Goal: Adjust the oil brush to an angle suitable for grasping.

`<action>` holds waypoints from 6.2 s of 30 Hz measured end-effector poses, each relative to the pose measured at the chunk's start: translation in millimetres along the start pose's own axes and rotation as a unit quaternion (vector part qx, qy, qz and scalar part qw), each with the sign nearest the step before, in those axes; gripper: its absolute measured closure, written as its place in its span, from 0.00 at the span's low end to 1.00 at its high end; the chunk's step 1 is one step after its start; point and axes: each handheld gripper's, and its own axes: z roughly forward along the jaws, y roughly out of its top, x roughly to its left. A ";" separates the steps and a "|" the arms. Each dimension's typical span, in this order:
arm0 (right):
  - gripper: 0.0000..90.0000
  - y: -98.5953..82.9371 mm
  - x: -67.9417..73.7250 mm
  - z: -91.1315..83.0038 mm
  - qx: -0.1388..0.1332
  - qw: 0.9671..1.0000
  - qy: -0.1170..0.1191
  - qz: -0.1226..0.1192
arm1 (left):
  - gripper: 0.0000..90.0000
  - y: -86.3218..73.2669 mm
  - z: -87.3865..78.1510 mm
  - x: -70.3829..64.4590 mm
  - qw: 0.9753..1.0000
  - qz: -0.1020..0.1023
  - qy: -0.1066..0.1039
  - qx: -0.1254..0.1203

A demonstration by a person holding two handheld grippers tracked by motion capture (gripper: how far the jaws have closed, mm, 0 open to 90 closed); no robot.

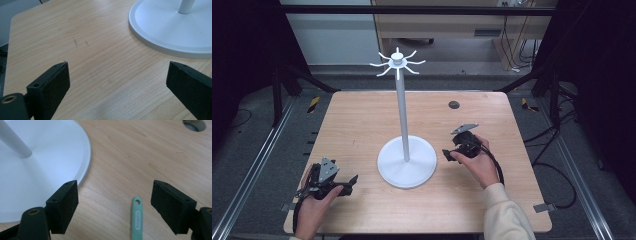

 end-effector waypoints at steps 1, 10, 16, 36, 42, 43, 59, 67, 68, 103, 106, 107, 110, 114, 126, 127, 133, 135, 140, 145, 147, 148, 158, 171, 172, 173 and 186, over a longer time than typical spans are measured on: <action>0.29 -0.8 3.1 1.8 0.006 1.000 -0.003 -0.009 | 0.05 0.5 0.1 -0.4 1.000 0.001 -0.001 -0.001; 0.49 -6.4 18.0 4.1 0.012 0.999 0.035 -0.034 | 0.05 1.9 0.5 -1.4 1.000 0.004 -0.002 -0.001; 0.74 -9.8 17.2 6.2 0.032 0.997 0.054 -0.048 | 0.05 1.9 0.7 -1.4 1.000 0.005 -0.002 -0.001; 1.00 -17.5 -8.5 11.9 0.053 0.999 0.007 0.001 | 0.05 1.8 1.0 -1.8 1.000 0.004 -0.003 0.002; 1.00 -18.6 -11.2 13.8 0.064 0.998 -0.004 0.008 | 0.05 1.7 1.5 -1.6 1.000 0.005 -0.002 0.004; 1.00 -19.2 -12.7 14.2 0.065 0.998 -0.004 0.006 | 0.05 1.8 1.4 -1.9 1.000 0.005 -0.002 0.004; 1.00 -22.3 -15.9 21.7 0.094 0.995 -0.018 0.005 | 0.05 1.8 1.2 -1.9 1.000 0.005 -0.003 0.003; 1.00 -23.8 -23.9 21.4 0.105 0.992 -0.064 0.020 | 0.05 1.8 1.2 -1.6 1.000 0.004 -0.003 0.003; 1.00 -24.7 -27.0 20.9 0.105 0.992 -0.069 0.023 | 0.05 1.8 1.2 -1.5 1.000 0.004 -0.003 0.003; 0.75 -49.5 -41.5 -27.7 0.179 0.978 -0.027 0.105 | 0.05 2.1 1.2 -2.2 1.000 0.006 -0.006 0.003; 0.74 -50.7 -39.9 -25.7 0.189 0.976 -0.027 0.101 | 0.05 2.0 1.4 -2.1 1.000 0.006 -0.006 0.004; 0.75 -50.8 -39.3 -25.1 0.191 0.976 -0.026 0.102 | 0.05 2.1 1.4 -2.2 1.000 0.006 -0.006 0.004; 0.79 -50.9 -37.6 -23.1 0.198 0.975 -0.024 0.101 | 0.05 2.1 1.5 -2.3 1.000 0.006 -0.007 0.004; 0.80 -50.9 -36.9 -22.5 0.202 0.973 -0.022 0.106 | 0.05 2.0 1.8 -2.5 1.000 0.006 -0.006 0.004; 0.87 -55.0 -40.6 -17.9 0.209 0.970 -0.023 0.118 | 0.05 2.0 1.5 -2.0 1.000 0.006 -0.006 0.006; 0.89 -55.0 -41.0 -17.9 0.209 0.970 -0.022 0.119 | 0.05 2.0 1.5 -2.2 1.000 0.006 -0.006 0.006; 0.90 -53.8 -40.0 -17.4 0.213 0.969 -0.028 0.121 | 0.05 2.0 1.8 -2.0 1.000 0.007 -0.006 0.007; 0.92 -53.7 -41.0 -17.4 0.211 0.969 -0.029 0.123 | 0.05 1.9 1.6 -1.9 1.000 0.006 -0.006 0.007; 0.92 -50.6 -42.1 -22.7 0.194 0.973 -0.025 0.126 | 0.05 2.1 2.2 -2.5 1.000 0.008 -0.008 0.007; 0.92 -46.0 -42.2 -30.4 0.165 0.978 -0.020 0.129 | 0.05 2.2 1.9 -2.3 1.000 0.008 -0.008 0.007; 0.92 -43.1 -42.4 -35.2 0.148 0.980 -0.017 0.129 | 0.05 2.1 2.2 -2.2 1.000 0.007 -0.007 0.005; 0.92 -41.5 -42.4 -37.9 0.136 0.983 -0.016 0.124 | 0.05 2.2 2.2 -2.2 1.000 0.008 -0.007 0.005; 0.92 -9.6 -39.3 -69.8 0.054 0.991 0.006 0.125 | 0.05 1.2 1.8 -2.5 1.000 0.008 -0.003 0.005; 0.92 33.1 -32.7 -102.0 -0.064 0.991 0.044 0.108 | 0.05 0.9 -0.1 -0.3 1.000 0.001 0.002 -0.001; 0.92 32.5 -29.0 -106.4 -0.082 0.990 0.046 0.101 | 0.05 1.2 -0.7 0.4 1.000 0.002 0.002 -0.002; 0.92 32.7 -27.3 -108.6 -0.089 0.990 0.047 0.099 | 0.05 1.2 -0.7 0.4 1.000 0.002 0.002 -0.002; 0.92 38.9 -9.1 -128.3 -0.164 0.983 0.033 0.072 | 0.05 2.1 -1.5 0.5 1.000 0.000 0.002 -0.005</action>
